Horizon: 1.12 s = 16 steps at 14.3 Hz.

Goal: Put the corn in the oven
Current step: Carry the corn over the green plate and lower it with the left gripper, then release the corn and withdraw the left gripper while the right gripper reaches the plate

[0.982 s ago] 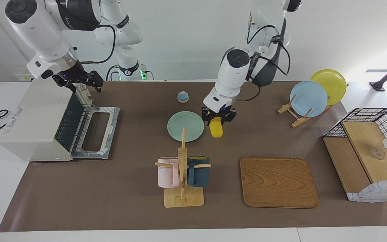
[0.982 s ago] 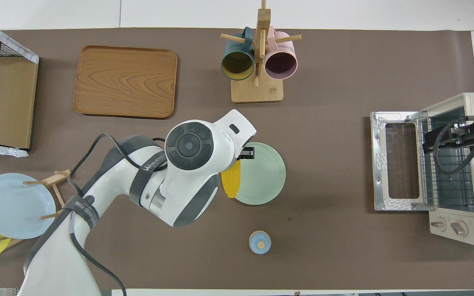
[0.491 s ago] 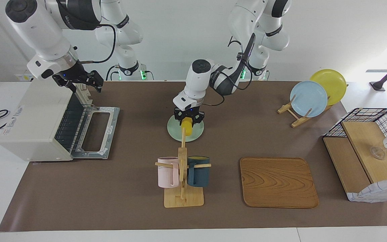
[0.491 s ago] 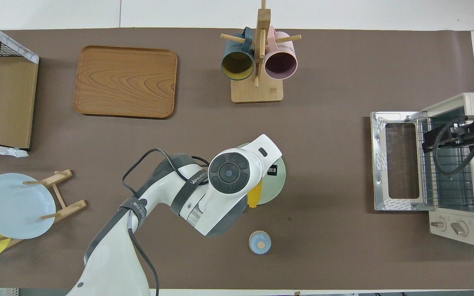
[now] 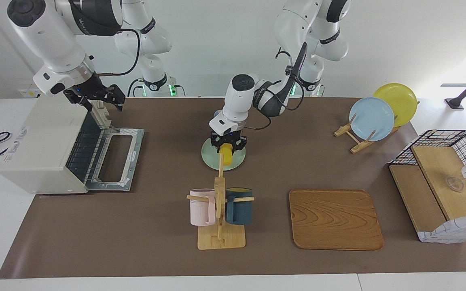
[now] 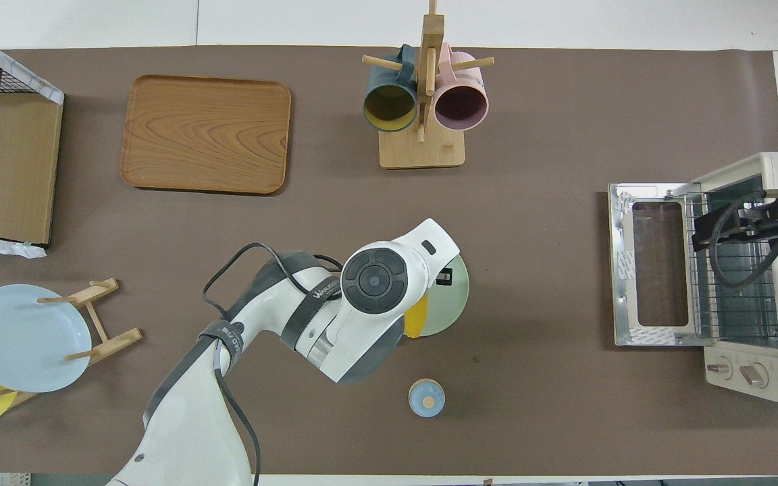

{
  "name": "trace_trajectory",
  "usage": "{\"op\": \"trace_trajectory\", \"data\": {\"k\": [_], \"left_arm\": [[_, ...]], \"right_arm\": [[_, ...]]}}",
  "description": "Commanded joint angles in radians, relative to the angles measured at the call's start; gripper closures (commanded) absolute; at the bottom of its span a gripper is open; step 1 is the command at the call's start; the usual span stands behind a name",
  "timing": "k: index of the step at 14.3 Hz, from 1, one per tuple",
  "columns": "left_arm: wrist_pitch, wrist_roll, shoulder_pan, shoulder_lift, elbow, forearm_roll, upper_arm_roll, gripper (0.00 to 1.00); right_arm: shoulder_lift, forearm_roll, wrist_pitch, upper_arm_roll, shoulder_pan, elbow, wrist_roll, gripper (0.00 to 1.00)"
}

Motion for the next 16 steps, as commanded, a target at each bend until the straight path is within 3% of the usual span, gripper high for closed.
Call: {"op": "trace_trajectory", "data": {"k": [1, 3, 8, 12, 16], "left_arm": [[0.028, 0.011, -0.011, -0.002, -0.014, -0.004, 0.014, 0.61], [0.025, 0.011, -0.011, -0.002, -0.012, -0.006, 0.014, 0.04], [-0.070, 0.021, 0.012, -0.057, 0.001, -0.004, 0.017, 0.00], [-0.283, 0.106, 0.148, -0.197, 0.024, -0.004, 0.014, 0.00], [-0.472, 0.202, 0.279, -0.272, 0.095, -0.006, 0.017, 0.00]], "right_arm": [[0.001, 0.015, 0.007, 0.001, 0.002, 0.007, 0.020, 0.00], [0.001, 0.015, 0.009, 0.004, 0.002, 0.007, 0.022, 0.00], [-0.001, 0.015, 0.026, 0.005, 0.006, 0.007, 0.022, 0.00], [-0.001, 0.015, 0.026, 0.015, 0.006, 0.006, 0.025, 0.00], [-0.010, 0.034, 0.040, 0.085, 0.007, -0.005, 0.086, 0.00]]}}
